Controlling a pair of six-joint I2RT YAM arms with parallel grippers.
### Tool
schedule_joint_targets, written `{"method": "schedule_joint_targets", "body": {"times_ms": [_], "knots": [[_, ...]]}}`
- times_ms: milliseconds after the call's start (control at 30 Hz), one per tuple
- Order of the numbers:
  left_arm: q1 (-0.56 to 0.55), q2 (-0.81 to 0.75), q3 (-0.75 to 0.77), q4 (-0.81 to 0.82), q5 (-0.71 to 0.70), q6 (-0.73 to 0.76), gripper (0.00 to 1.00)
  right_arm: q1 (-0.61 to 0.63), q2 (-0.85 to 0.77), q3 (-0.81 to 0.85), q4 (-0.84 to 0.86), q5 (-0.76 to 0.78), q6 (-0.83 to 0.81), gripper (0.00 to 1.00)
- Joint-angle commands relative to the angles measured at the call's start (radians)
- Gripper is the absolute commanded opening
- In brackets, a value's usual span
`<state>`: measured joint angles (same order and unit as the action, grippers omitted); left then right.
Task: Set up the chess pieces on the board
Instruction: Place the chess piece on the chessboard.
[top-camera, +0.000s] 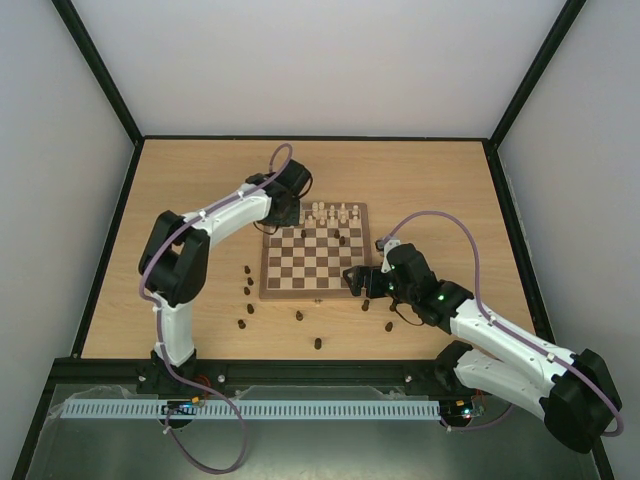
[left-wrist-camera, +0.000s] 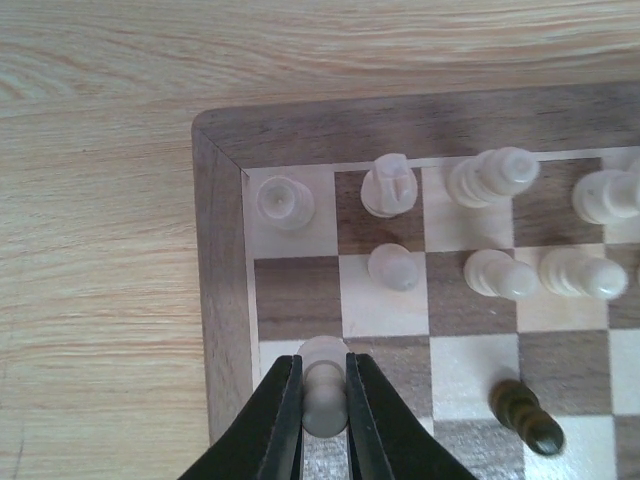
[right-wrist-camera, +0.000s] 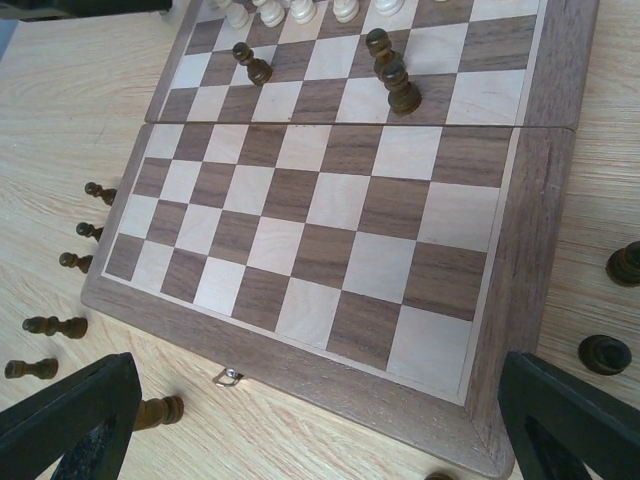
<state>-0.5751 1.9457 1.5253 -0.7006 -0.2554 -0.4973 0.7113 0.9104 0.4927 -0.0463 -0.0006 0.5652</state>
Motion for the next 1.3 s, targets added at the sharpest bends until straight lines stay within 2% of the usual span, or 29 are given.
{"method": "schedule_joint_targets", "body": {"times_ms": [0,767,1100,1267], "knots": [[0.014,0.056,0.037,0.009,-0.008,-0.004,0.13,0.004,-0.008,-0.019,0.005,-0.012,-0.001,0.99],[0.054,0.114,0.041,0.038,0.025,0.006,0.14,0.004,0.014,-0.023,0.017,-0.024,-0.002,0.99],[0.054,0.115,0.034,0.033,0.029,0.012,0.25,0.004,0.019,-0.023,0.018,-0.027,-0.003,0.98],[0.054,0.086,0.039,0.019,0.021,0.009,0.36,0.004,0.022,-0.023,0.019,-0.027,-0.002,0.99]]}}
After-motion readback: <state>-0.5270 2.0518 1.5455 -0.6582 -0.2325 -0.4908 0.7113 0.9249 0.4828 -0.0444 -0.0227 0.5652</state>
